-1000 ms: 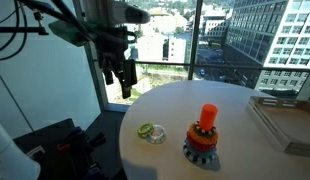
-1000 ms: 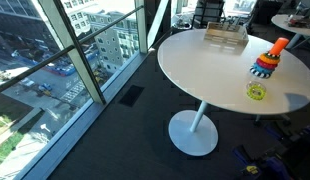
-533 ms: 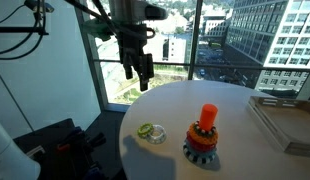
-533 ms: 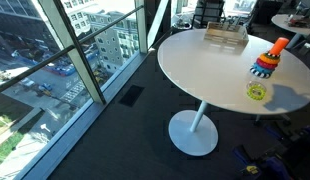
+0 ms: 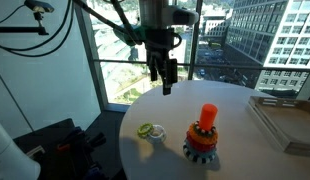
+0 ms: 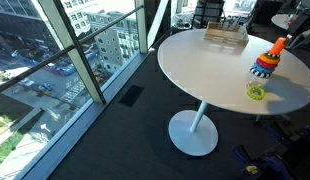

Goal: Put the black and white ring on the table

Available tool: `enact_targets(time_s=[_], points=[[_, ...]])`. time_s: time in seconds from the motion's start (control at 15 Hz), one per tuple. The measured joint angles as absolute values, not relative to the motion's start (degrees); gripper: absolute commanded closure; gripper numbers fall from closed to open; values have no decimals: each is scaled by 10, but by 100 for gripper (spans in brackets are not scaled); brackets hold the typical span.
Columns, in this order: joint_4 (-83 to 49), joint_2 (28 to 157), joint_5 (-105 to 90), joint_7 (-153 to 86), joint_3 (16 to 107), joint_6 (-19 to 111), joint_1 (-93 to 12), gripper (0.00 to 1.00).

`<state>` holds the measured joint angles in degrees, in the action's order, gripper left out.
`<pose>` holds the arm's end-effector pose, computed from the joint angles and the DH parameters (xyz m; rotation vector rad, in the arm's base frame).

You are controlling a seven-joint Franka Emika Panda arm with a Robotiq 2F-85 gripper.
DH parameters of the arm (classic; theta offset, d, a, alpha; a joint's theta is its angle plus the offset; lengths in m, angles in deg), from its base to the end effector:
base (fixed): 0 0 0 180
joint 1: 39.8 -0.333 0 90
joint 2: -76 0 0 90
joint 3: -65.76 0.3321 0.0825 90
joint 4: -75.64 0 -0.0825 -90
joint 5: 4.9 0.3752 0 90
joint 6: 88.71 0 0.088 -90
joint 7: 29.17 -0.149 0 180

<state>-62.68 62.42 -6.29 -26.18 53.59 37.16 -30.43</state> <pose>0.4169 -0.1661 0.3795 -3.0795 0.4722 -0.0325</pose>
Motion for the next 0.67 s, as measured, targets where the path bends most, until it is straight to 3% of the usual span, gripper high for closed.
enact_targets(time_s=[0.67], points=[[-596,682,-63,-319,535,425,-284,0]])
